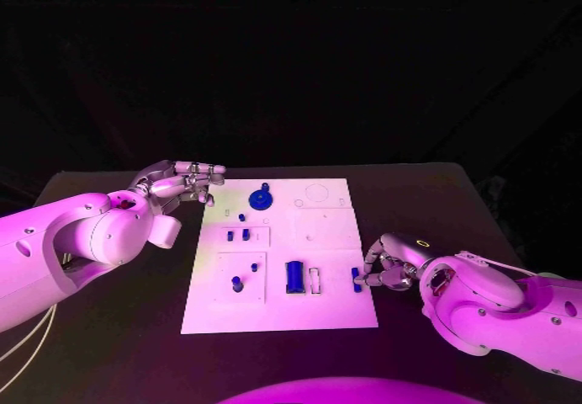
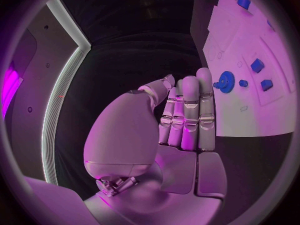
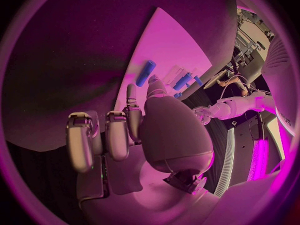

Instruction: Assemble the parts on the task board

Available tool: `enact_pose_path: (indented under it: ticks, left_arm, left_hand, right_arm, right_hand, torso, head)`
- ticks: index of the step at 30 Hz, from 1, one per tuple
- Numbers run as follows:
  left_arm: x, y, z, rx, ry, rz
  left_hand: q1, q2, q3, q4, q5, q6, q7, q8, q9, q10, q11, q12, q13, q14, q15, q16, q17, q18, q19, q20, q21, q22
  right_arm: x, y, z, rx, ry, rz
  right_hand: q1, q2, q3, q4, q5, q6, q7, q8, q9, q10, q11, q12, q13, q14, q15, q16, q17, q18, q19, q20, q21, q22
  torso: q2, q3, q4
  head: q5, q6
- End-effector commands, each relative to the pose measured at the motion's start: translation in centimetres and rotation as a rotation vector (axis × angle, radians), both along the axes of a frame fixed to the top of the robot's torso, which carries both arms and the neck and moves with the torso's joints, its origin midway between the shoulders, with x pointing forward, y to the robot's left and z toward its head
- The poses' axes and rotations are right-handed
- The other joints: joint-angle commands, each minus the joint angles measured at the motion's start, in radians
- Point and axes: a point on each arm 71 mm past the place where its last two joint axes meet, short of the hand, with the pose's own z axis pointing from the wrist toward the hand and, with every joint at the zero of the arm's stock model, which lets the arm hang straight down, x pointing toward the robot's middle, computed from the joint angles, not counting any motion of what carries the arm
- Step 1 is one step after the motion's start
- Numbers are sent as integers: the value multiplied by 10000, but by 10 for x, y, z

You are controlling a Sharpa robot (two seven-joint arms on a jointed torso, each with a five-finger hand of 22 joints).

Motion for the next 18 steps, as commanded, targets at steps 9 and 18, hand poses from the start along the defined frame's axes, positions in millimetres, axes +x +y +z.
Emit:
enact_pose_path:
  ticks: [9, 18]
  left_arm:
    - [-1, -2, 1, -109, -5, -164]
    - [0, -2, 1, -101, 2, -150]
  left_hand:
    - [-8, 117, -43, 15, 30, -59, 11, 28, -15, -68, -6, 31, 9, -56, 23, -25, -16, 137, 95, -5, -65, -14]
    - [-20, 128, -46, 27, 30, -62, 12, 33, -17, -80, -5, 46, 13, -57, 25, -21, -22, 137, 99, -3, -72, -19]
  right_arm:
    - [-3, 9, -5, -74, -19, 173]
    - [-2, 13, -9, -132, 119, 300]
  right_hand:
    - [-103, 43, 3, 61, 34, 122, -19, -50, -15, 26, -45, 29, -588, 739, 7, -21, 1147, -75, 900, 19, 21, 2548]
    - [-74, 61, 29, 43, 77, 237, -71, -30, -19, 39, -85, 32, -582, 743, -21, -14, 1162, -79, 908, -1, 38, 2553]
  torso:
    - [-2, -5, -1]
    - [-7, -13, -2]
  head:
    - [27, -62]
    - [16, -74]
